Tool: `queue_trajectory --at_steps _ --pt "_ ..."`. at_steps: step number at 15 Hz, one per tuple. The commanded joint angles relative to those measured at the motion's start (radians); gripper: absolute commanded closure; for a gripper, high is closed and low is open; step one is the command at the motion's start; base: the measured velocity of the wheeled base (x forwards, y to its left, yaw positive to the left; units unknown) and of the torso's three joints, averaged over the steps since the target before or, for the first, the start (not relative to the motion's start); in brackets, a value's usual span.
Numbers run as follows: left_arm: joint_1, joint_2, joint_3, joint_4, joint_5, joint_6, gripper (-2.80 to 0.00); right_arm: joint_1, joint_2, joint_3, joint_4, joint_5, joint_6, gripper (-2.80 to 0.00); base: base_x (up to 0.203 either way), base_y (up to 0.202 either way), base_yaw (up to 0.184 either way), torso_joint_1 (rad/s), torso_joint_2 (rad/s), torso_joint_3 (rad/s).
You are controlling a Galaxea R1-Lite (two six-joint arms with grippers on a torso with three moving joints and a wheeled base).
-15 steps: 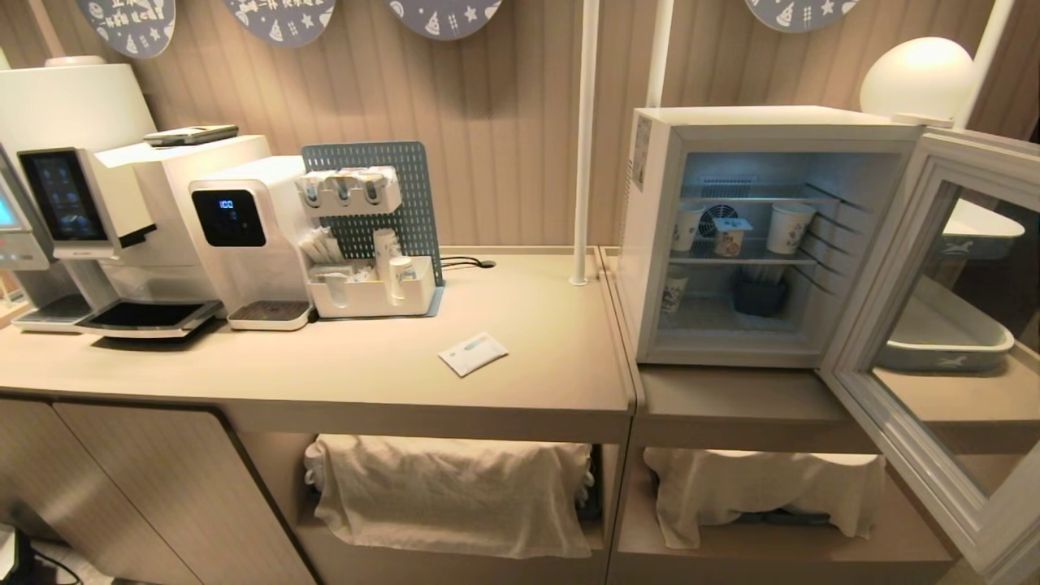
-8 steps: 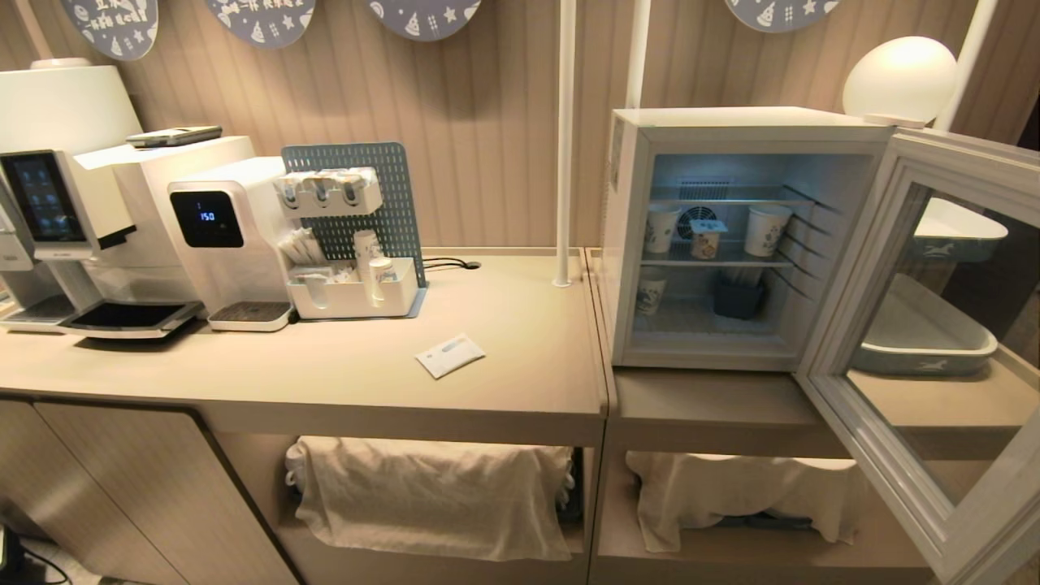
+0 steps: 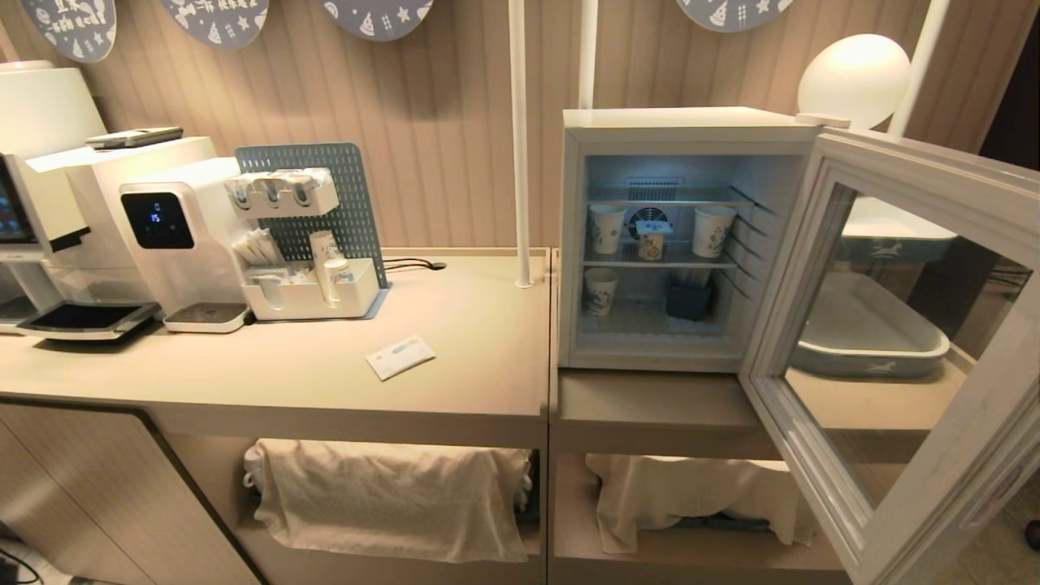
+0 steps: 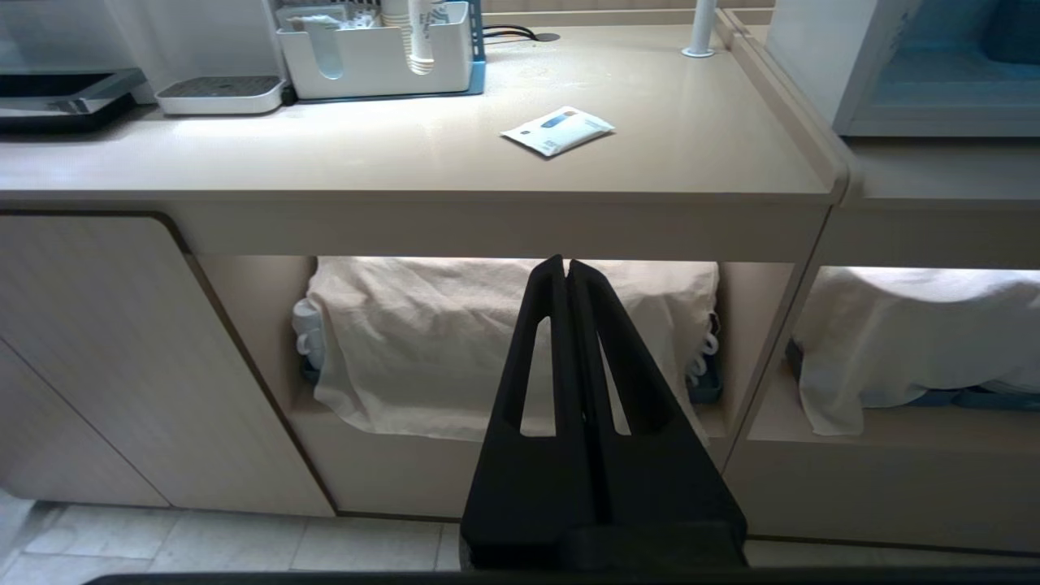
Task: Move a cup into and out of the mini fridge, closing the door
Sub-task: Close the freezer door
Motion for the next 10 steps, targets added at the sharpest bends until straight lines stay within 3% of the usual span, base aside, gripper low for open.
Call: queue_trajectory --at_steps 1,10 --pt "0.000 0.000 0.000 0.000 0.001 0.000 0.00 0.001 0.002 0.000 -0.001 0.000 -0.001 0.00 0.000 -0.193 -0.001 0.005 0.00 0.005" --pt "0.000 0.000 0.002 0.003 -0.001 -0.010 0.00 0.001 0.002 0.000 -0.002 -0.002 0.000 0.00 0.000 -0.192 -0.001 0.001 0.00 0.002"
